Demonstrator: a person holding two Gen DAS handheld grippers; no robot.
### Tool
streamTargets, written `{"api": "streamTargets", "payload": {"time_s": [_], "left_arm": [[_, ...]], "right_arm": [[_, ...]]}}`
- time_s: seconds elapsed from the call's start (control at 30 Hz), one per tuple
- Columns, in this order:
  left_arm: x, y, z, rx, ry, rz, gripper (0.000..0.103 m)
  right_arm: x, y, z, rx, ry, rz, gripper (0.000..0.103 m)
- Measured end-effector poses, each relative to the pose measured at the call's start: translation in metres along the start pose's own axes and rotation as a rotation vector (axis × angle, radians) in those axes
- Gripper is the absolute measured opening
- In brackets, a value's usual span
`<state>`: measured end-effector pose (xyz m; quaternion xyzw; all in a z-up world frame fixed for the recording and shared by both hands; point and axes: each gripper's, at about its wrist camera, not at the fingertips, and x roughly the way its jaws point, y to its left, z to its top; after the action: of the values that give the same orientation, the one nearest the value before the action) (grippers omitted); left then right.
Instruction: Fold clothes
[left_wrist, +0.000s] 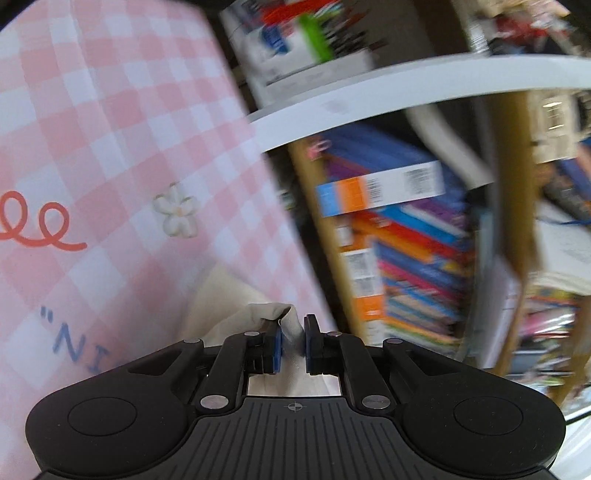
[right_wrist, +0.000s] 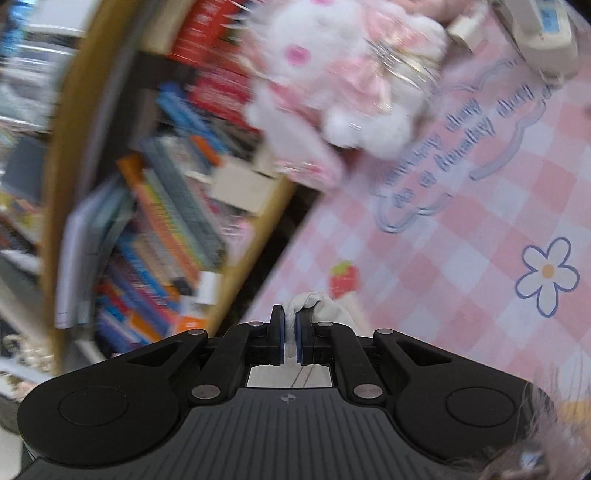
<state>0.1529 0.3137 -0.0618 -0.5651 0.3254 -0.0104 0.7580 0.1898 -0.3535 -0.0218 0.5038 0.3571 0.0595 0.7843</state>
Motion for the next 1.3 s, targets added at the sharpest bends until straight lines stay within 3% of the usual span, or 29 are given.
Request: {"api": "streamTargets", "payload": {"time_s": [0.1,0.13,0.17,0.2,0.23,0.4,0.6,0.67,0.73,0.83,0.9,1.0,1.07,1.2,1.3], "left_arm": [[0.016,0.01,0.004,-0.026,0.034,0.047,0.017],[0.016,0.011,0.004,-0.041,0.048,0.044,0.03],[0.016,0.01,0.004,-0.047,0.059,0.032,0.038],[0.014,0.008,0.003,-0.041,0.068,0.008,0.056],[0.013,0.005,0.001,-0.03,0.075,-0.007,0.067],[0.019,-0.005,-0.01,-0.002,0.15,-0.01,0.069],[0.037,-0.013,-0.003,-0.012,0.166,0.014,0.072],[0.043,-0.013,0.005,-0.051,0.15,-0.003,0.072],[0.047,-0.011,0.018,-0.142,0.1,-0.07,0.072],[0.045,-0.007,0.034,-0.266,0.004,-0.128,0.072],[0.04,-0.015,0.036,-0.208,-0.001,-0.1,0.072],[0.03,-0.034,0.029,-0.003,-0.004,-0.025,0.076],[0.026,-0.036,0.024,0.09,0.02,0.016,0.079],[0.025,-0.028,0.028,0.085,0.097,0.056,0.079],[0.027,-0.048,0.014,0.24,0.158,0.047,0.077]], "right_arm": [[0.018,-0.011,-0.003,0.023,0.042,-0.047,0.011],[0.025,-0.015,-0.004,0.031,0.056,-0.063,0.016],[0.027,-0.016,-0.005,0.037,0.067,-0.063,0.028],[0.026,-0.015,-0.008,0.037,0.082,-0.047,0.035],[0.025,-0.013,-0.011,0.026,0.098,-0.033,0.044],[0.032,0.001,-0.036,-0.034,0.22,-0.047,0.044],[0.06,0.021,-0.05,-0.051,0.285,-0.044,0.046],[0.077,0.032,-0.041,-0.059,0.269,-0.049,0.046],[0.092,0.042,-0.028,-0.057,0.231,-0.043,0.046],[0.092,0.057,-0.003,-0.003,0.057,0.049,0.042],[0.083,0.063,0.009,0.024,-0.018,0.075,0.044],[0.068,0.074,0.007,-0.145,0.008,0.018,0.045],[0.062,0.078,-0.007,-0.336,0.036,-0.082,0.045],[0.056,0.083,-0.046,-0.753,0.099,-0.265,0.045],[0.057,0.086,-0.077,-0.96,0.178,-0.301,0.044]]}}
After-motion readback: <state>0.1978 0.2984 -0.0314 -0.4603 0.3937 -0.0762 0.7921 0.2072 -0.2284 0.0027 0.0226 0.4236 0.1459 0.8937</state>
